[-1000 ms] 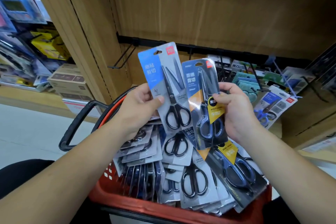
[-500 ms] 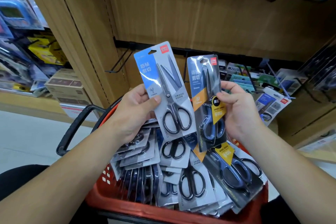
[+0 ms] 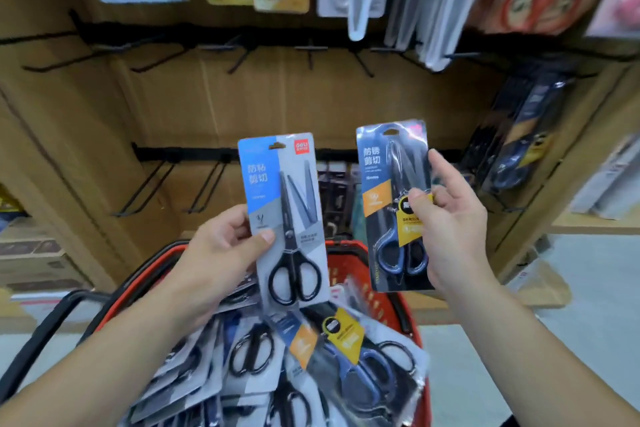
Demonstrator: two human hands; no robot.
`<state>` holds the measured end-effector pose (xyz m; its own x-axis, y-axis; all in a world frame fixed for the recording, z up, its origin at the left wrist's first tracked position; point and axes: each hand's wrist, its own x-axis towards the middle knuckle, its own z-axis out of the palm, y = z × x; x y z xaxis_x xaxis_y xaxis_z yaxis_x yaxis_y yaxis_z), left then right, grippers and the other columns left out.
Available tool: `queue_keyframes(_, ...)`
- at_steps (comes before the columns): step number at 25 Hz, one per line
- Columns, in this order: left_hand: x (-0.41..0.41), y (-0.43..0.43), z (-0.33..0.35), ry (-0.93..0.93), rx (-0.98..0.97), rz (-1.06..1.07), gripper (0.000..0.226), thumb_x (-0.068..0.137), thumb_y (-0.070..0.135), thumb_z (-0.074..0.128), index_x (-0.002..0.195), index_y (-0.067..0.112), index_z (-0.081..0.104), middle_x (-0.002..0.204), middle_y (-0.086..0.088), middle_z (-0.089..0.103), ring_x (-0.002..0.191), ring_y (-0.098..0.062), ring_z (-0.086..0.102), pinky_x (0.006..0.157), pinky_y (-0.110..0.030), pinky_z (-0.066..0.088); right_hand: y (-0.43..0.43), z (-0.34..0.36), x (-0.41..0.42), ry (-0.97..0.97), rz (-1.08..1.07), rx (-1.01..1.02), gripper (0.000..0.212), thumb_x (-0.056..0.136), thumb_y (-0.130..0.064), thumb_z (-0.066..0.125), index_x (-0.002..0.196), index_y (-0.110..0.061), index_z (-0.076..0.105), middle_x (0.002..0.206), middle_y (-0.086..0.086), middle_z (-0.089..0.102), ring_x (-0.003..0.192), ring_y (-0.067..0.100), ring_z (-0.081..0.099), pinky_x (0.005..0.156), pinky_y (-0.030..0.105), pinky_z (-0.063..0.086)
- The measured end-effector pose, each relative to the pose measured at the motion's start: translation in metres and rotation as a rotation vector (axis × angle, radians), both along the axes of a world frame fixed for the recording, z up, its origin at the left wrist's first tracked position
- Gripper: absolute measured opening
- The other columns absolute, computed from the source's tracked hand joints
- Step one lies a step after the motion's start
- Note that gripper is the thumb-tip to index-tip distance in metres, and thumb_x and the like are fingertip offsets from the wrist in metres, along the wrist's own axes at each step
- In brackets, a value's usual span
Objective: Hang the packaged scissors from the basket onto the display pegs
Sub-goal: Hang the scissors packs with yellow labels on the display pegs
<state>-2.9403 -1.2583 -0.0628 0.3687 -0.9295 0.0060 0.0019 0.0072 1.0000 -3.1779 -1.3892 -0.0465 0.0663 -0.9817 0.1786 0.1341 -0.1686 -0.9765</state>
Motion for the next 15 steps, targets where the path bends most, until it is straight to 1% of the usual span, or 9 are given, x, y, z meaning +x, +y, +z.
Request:
queue_keyframes(2,-0.032,-0.035,0.015,-0.011,-0.015,-0.061,0.023,0.103,0.001,0.060,0.121,0.012,0.071,0.113,-0.005,0.080,0.104,-0.022,0.077,0.083,-0.033,0.063,-0.015,0.014,-0.026,0.006,-0.101,-0.054,0.059,0.102,-0.001,0.061,0.145,-0.040,0.057,0.111,0.015,0.074,0.090,0.019,0.068,0.089,0.041,0.062)
queue_keyframes(4,-0.068,-0.072,0.026,-0.048,-0.035,-0.098,0.022,0.102,0.002,0.062,0.118,0.015,0.071,0.111,-0.004,0.081,0.105,-0.022,0.077,0.087,-0.036,0.062,-0.034,0.030,-0.052,0.012,-0.188,-0.089,0.055,0.102,-0.003,0.058,0.140,-0.043,0.061,0.117,-0.003,0.076,0.084,0.010,0.063,0.081,0.032,0.058)
queue_keyframes(6,-0.098,-0.102,0.031,-0.067,-0.044,-0.114,0.024,0.102,0.003,0.064,0.119,0.019,0.070,0.110,-0.004,0.080,0.103,-0.022,0.077,0.085,-0.037,0.062,-0.059,0.046,-0.073,0.020,-0.259,-0.099,0.050,0.101,-0.011,0.061,0.143,-0.038,0.061,0.128,-0.013,0.071,0.079,0.001,0.064,0.080,0.024,0.059)
queue_keyframes(7,-0.110,-0.113,0.033,-0.071,-0.049,-0.112,0.025,0.102,0.003,0.065,0.119,0.020,0.069,0.109,-0.004,0.080,0.101,-0.022,0.078,0.082,-0.035,0.062,-0.070,0.052,-0.082,0.026,-0.285,-0.098,0.051,0.099,-0.018,0.067,0.146,-0.036,0.059,0.132,-0.016,0.068,0.082,-0.006,0.065,0.085,0.020,0.059)
queue_keyframes(9,-0.136,-0.138,0.035,-0.068,-0.066,-0.121,0.027,0.101,0.001,0.065,0.119,0.022,0.069,0.107,-0.005,0.080,0.098,-0.021,0.078,0.078,-0.032,0.061,-0.093,0.057,-0.107,0.088,-0.356,-0.135,0.071,0.086,-0.038,0.084,0.150,-0.036,0.054,0.133,-0.024,0.059,0.097,-0.019,0.060,0.087,0.009,0.051)
queue_keyframes(10,-0.145,-0.147,0.035,-0.072,-0.068,-0.129,0.027,0.101,0.001,0.065,0.118,0.022,0.069,0.106,-0.005,0.080,0.098,-0.022,0.078,0.078,-0.033,0.061,-0.102,0.056,-0.117,0.163,-0.406,-0.150,0.082,0.077,-0.047,0.089,0.150,-0.039,0.051,0.133,-0.024,0.054,0.103,-0.021,0.054,0.086,0.007,0.045)
queue_keyframes(11,-0.153,-0.157,0.036,-0.079,-0.066,-0.139,0.027,0.101,0.002,0.066,0.118,0.023,0.069,0.105,-0.006,0.081,0.097,-0.022,0.079,0.079,-0.034,0.061,-0.109,0.053,-0.126,0.239,-0.457,-0.156,0.088,0.071,-0.052,0.091,0.148,-0.042,0.049,0.131,-0.022,0.050,0.104,-0.023,0.049,0.085,0.011,0.041)
queue_keyframes(14,-0.171,-0.182,0.040,-0.090,-0.050,-0.139,0.026,0.101,0.004,0.066,0.116,0.025,0.070,0.103,-0.006,0.081,0.094,-0.024,0.079,0.081,-0.040,0.062,-0.127,0.040,-0.142,0.316,-0.557,-0.116,0.086,0.069,-0.048,0.091,0.144,-0.048,0.048,0.124,-0.017,0.043,0.093,-0.037,0.038,0.083,0.023,0.035)
queue_keyframes(15,-0.175,-0.189,0.043,-0.087,-0.042,-0.137,0.026,0.101,0.004,0.066,0.117,0.024,0.070,0.102,-0.006,0.081,0.093,-0.024,0.080,0.080,-0.040,0.063,-0.132,0.038,-0.144,0.318,-0.582,-0.115,0.085,0.070,-0.047,0.090,0.144,-0.047,0.048,0.123,-0.016,0.042,0.093,-0.033,0.040,0.081,0.023,0.034)
